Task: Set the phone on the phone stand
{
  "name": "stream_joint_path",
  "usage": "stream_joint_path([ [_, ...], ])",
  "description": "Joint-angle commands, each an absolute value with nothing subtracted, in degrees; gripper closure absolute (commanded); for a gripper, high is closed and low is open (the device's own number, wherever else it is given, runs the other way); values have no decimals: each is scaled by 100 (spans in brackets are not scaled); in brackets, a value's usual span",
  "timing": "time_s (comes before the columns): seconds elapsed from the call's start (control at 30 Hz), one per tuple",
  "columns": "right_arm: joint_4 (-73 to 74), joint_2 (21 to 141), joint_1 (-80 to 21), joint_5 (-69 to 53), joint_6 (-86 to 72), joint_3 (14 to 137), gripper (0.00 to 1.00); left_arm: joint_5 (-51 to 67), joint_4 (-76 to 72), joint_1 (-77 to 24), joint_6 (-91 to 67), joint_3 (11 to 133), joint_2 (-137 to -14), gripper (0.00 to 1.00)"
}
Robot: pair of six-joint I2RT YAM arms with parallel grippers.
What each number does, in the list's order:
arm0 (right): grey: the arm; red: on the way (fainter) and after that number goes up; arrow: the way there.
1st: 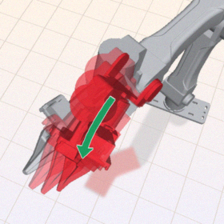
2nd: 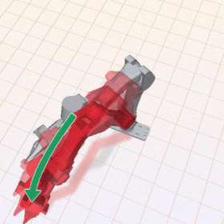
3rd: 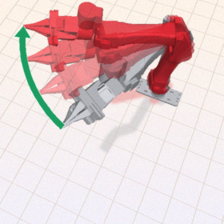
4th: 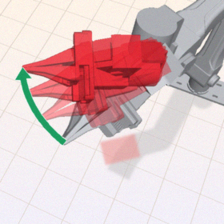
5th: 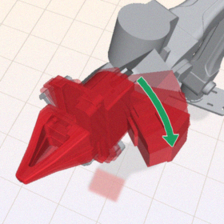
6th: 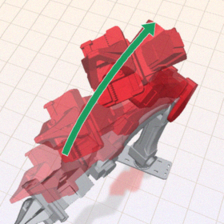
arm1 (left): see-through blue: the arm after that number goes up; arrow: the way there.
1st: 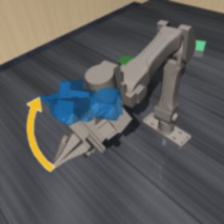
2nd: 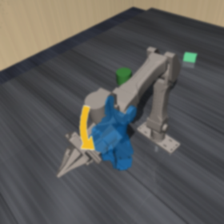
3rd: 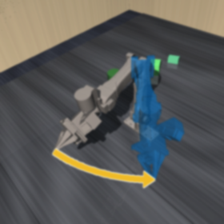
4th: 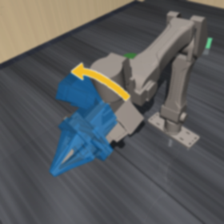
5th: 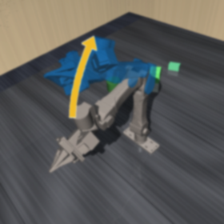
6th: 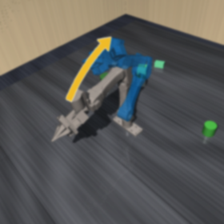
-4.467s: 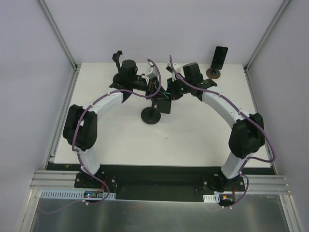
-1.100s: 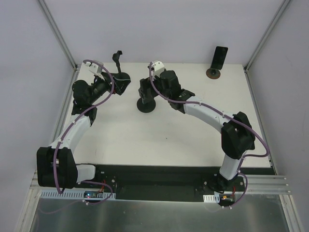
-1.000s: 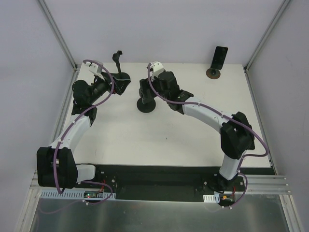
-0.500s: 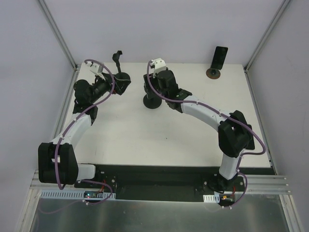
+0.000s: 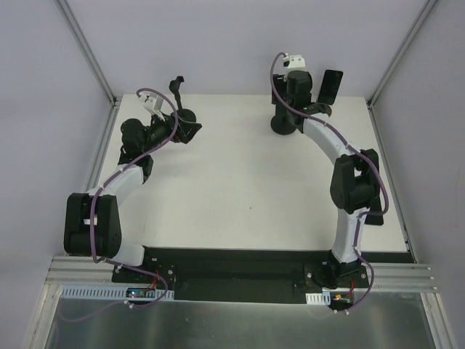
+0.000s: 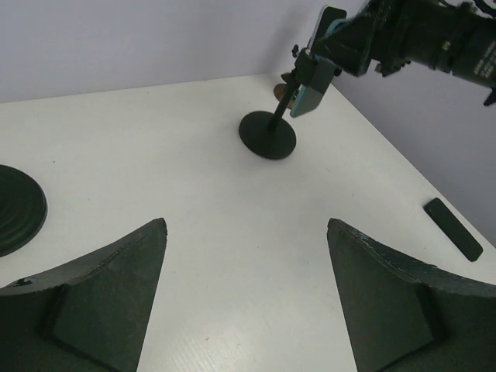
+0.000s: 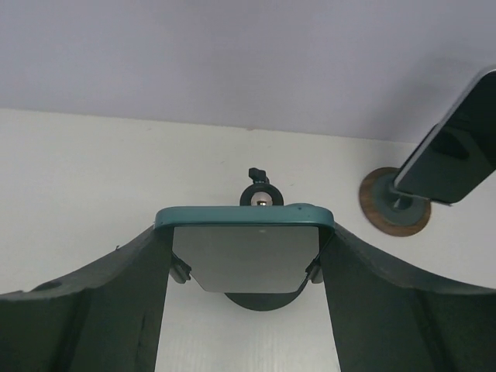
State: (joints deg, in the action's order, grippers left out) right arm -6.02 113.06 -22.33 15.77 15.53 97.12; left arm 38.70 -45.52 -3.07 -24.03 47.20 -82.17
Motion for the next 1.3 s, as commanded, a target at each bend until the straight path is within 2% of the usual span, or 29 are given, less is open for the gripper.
stream_joint_path([
  [0.0, -1205, 11661, -1873, 1371, 1538, 11090, 100, 4034, -5255, -527, -2549, 4904, -8393, 18],
  [0.2, -783, 12470, -1530, 1239, 1512, 12329, 100, 3964, -5511, -729, -2540, 4896, -8587, 18],
  [0.33, -844, 12717, -1327, 967, 1169, 12506, 100, 3929, -5633, -738, -2593, 4843, -8604, 19],
  [0.6, -896, 12823, -1275, 1713, 1177, 12507, 99, 3902, -5695, -782, -2654, 4816, -8596, 19],
  [0.9, -835, 12929, -1231, 1863, 1257, 12595, 100, 3920, -5687, -782, -2637, 4773, -8534, 18],
  [1.27, -984, 13007, -932, 476, 1213, 12559, 100, 4034, -5722, -782, -2637, 4781, -8543, 19],
])
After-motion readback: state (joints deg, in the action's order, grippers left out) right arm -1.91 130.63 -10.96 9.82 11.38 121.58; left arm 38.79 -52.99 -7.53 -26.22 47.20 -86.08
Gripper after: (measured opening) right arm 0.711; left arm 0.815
